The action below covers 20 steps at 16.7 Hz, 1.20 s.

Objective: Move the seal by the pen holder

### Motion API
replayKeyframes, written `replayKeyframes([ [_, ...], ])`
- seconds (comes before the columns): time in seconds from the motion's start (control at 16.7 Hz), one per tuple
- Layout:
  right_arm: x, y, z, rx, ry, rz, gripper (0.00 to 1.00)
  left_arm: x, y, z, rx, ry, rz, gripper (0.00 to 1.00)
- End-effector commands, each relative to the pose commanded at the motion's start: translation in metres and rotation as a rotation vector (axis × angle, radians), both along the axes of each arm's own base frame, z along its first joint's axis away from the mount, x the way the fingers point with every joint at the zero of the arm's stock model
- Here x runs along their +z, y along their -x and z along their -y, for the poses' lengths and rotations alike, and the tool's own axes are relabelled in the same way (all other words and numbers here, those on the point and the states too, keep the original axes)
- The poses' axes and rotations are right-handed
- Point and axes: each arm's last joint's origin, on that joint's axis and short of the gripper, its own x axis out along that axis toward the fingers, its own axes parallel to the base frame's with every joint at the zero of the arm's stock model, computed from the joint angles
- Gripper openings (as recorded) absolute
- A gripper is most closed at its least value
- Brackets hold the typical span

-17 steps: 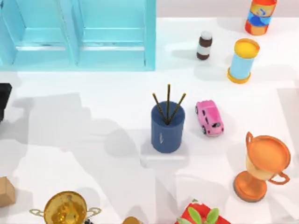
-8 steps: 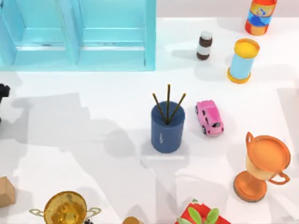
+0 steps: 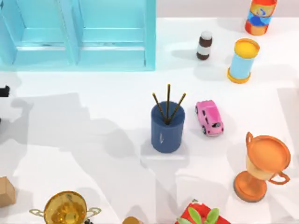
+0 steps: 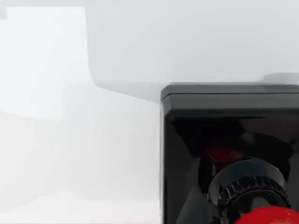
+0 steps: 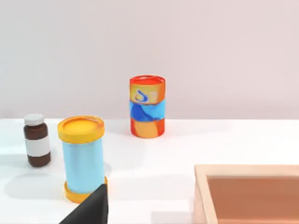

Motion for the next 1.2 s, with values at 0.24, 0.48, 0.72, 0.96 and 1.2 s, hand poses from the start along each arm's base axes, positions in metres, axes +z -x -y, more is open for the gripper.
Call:
replayKeyframes([
  [0.24, 0.000, 0.000, 0.000, 0.000, 0.000, 0.000, 1.00, 0.000, 0.000, 0.000, 0.000, 0.000, 0.000, 0.00],
  [0.48, 0.000, 0.000, 0.000, 0.000, 0.000, 0.000, 1.00, 0.000, 0.000, 0.001, -0.003, 0.000, 0.001, 0.00],
  [0.72, 0.000, 0.000, 0.000, 0.000, 0.000, 0.000, 1.00, 0.019, -0.010, 0.023, -0.009, 0.000, 0.003, 0.00],
  [0.96, 0.000, 0.000, 0.000, 0.000, 0.000, 0.000, 1.00, 0.075, -0.015, 0.079, -0.009, 0.001, -0.019, 0.00],
  [1.2, 0.000, 0.000, 0.000, 0.000, 0.000, 0.000, 1.00, 0.129, -0.002, 0.130, -0.004, -0.001, -0.009, 0.00],
])
